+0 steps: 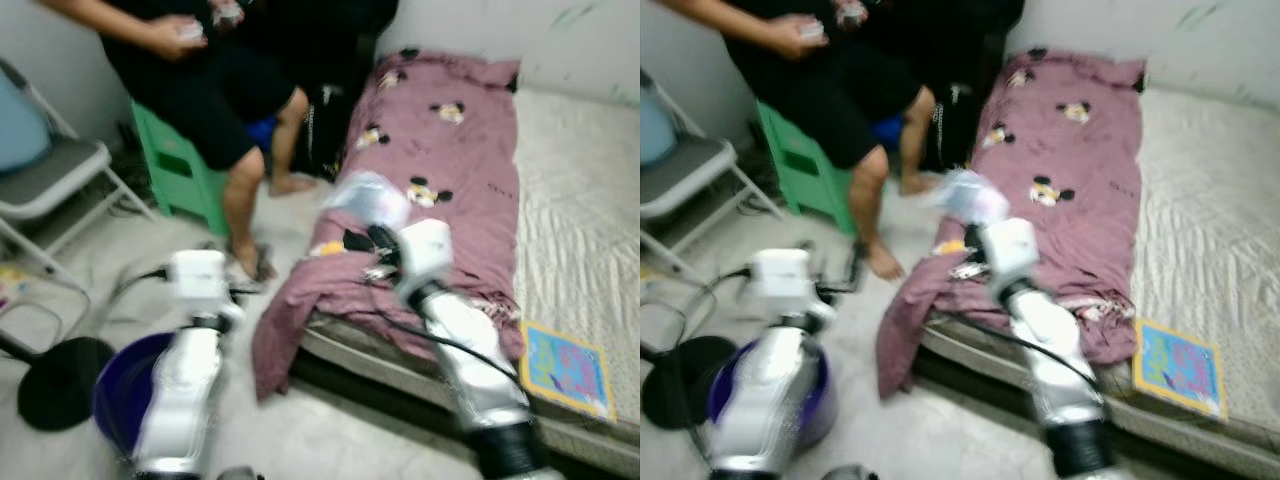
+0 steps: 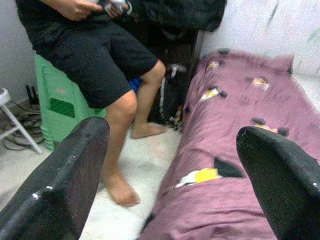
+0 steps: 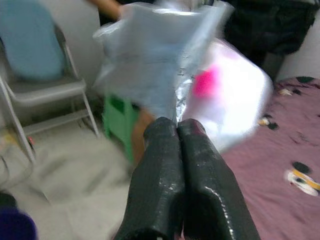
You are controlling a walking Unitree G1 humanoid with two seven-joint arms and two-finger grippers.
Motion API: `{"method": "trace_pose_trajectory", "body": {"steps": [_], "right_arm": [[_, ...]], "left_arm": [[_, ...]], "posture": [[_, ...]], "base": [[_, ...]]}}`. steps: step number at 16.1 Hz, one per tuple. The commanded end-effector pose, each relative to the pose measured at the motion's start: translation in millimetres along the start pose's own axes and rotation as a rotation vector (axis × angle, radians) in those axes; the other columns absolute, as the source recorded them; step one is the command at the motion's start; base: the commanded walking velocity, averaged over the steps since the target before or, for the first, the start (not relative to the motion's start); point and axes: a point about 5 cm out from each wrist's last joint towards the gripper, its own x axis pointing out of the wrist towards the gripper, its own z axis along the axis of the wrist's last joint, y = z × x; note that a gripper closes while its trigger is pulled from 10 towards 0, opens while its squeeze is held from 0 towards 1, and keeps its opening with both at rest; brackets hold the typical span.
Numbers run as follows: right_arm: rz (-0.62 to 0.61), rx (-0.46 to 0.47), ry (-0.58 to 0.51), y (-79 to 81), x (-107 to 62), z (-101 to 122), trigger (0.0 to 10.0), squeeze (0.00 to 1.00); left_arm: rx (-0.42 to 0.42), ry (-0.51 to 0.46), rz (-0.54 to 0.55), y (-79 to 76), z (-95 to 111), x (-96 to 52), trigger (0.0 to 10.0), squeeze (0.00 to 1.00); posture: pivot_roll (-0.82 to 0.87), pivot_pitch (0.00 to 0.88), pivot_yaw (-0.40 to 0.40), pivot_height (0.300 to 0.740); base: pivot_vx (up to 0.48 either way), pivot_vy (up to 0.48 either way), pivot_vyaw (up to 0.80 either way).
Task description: Clean up the room
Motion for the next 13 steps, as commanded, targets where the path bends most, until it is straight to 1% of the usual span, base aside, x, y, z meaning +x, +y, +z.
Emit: {"method": "trace_pose_trajectory", "body": {"steps": [1,5,8,10,13], "right_arm": [[-0.037,-0.024,0.017,-13.2,-6.4,-2.8,10.0,0.0],[-0.041,-0.028,0.016,-13.8,-5.2,-3.1,10.0,0.0],[-0.049,-0.009,0.017,-15.1,-4.7,-3.9,10.0,0.0],[-0.035,-0.056,0.014,-13.8,-4.7,-3.2,10.0,0.0],[-0.022,-0.052,0.008,-11.5,-4.7,-3.1,10.0,0.0]], "left_arm": [[-0.018,-0.033,-0.046,-13.2,7.1,3.4,10.0,0.0],[-0.014,-0.032,-0.044,-12.5,7.1,4.5,10.0,0.0],[0.003,-0.013,-0.015,-10.6,4.9,5.4,10.0,0.0],[0.005,-0.017,-0.001,-9.1,4.1,5.3,10.0,0.0],[0.014,-0.016,0.003,-9.2,3.3,4.2,10.0,0.0]], "posture": [[-0.06,0.0,0.004,0.74],[-0.06,0.0,0.004,0.74],[-0.06,0.0,0.004,0.74],[-0.06,0.0,0.004,0.74],[-0.06,0.0,0.005,0.74]], "base": [[0.341,0.0,0.0],[0.339,0.0,0.0],[0.0,0.0,0.0],[0.0,0.0,0.0],[0.0,0.0,0.8]]}}
